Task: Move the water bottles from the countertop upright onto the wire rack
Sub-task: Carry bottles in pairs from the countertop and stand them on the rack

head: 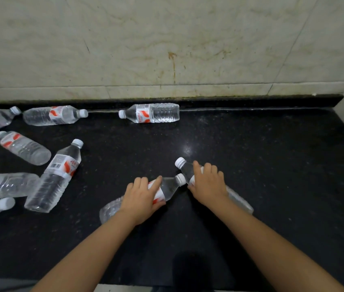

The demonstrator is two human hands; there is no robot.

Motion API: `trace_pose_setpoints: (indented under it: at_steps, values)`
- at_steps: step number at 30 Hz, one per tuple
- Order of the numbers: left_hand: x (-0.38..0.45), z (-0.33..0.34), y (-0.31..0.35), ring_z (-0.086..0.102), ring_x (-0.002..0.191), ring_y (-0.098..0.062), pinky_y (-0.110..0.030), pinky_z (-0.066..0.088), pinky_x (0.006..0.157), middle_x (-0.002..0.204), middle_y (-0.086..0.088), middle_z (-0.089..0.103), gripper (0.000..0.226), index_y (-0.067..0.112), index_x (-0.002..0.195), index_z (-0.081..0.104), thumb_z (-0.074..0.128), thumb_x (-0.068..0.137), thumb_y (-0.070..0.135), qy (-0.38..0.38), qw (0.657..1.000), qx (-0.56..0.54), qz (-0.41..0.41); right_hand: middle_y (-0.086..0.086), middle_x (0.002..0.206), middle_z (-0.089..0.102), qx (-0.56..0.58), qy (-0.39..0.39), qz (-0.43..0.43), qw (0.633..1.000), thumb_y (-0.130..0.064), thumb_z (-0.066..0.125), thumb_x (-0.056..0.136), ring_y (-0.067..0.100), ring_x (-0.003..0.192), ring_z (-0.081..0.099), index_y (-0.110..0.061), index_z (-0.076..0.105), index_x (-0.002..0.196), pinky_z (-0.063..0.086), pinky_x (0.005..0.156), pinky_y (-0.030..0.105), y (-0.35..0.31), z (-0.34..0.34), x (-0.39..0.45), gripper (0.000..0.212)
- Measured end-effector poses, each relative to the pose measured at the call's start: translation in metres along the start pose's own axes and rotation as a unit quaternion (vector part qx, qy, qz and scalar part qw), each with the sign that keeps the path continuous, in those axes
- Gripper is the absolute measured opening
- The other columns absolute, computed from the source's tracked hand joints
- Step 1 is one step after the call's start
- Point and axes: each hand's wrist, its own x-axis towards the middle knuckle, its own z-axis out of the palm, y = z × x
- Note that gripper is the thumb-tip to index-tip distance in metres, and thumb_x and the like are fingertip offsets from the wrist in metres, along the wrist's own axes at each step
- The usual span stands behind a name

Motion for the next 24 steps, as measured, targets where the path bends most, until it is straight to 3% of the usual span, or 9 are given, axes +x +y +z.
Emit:
trace_pose_setpoints:
  at_steps: [1,6,12,18,24]
  values:
    - [-0.001,0.003,-0.001,0.048,0.1,-0.028,-0.037,0.041,0.082,0.111,-0.012,0.052,0.069,0.019,0.139,0.028,0.05,0.083,0.052,-0.001,1.0,-0.015,-0.004,0.015,0.124,0.043,-0.004,0.008,0.003,1.0,-0.043,0.052,0.085,0.027,0.11,0.043,-0.013,0.015,0.139,0.037,0.089,0.036,-0.002,-0.001,-0.005,0.072]
    - [-0.013,-0.017,0.0,0.051,0.091,-0.033,-0.04,0.044,0.075,0.104,-0.02,0.055,0.068,0.008,0.134,0.036,0.058,0.082,0.044,0.053,0.996,-0.066,-0.002,0.016,0.124,0.041,0.019,0.076,0.028,0.997,-0.041,0.054,0.085,0.029,0.107,0.042,-0.012,0.018,0.139,0.037,0.086,0.036,0.001,-0.027,-0.043,0.071]
    - [-0.012,-0.081,0.044,0.046,0.098,-0.037,-0.042,0.04,0.081,0.108,-0.022,0.051,0.07,0.006,0.137,0.031,0.056,0.083,0.043,0.149,0.974,-0.134,0.105,0.021,0.126,0.037,0.123,0.185,0.122,0.967,-0.035,0.059,0.084,0.034,0.111,0.037,-0.002,0.019,0.139,0.031,0.094,0.037,0.019,-0.091,-0.114,0.075]
    - [-0.02,-0.157,0.155,0.049,0.088,-0.046,-0.05,0.041,0.072,0.096,-0.036,0.052,0.068,-0.003,0.131,0.038,0.065,0.08,0.032,0.254,0.92,-0.199,0.223,0.031,0.119,0.043,0.073,0.334,0.223,0.913,-0.028,0.067,0.079,0.043,0.107,0.042,0.006,0.03,0.132,0.033,0.092,0.045,0.07,-0.168,-0.197,0.073]
    - [-0.038,-0.202,0.298,0.046,0.095,-0.043,-0.049,0.037,0.076,0.104,-0.035,0.049,0.069,0.001,0.135,0.032,0.057,0.083,0.039,0.3,0.875,-0.236,0.299,0.031,0.121,0.042,0.031,0.449,0.286,0.846,-0.029,0.066,0.079,0.043,0.111,0.039,0.006,0.027,0.134,0.026,0.093,0.038,0.168,-0.238,-0.283,0.076]
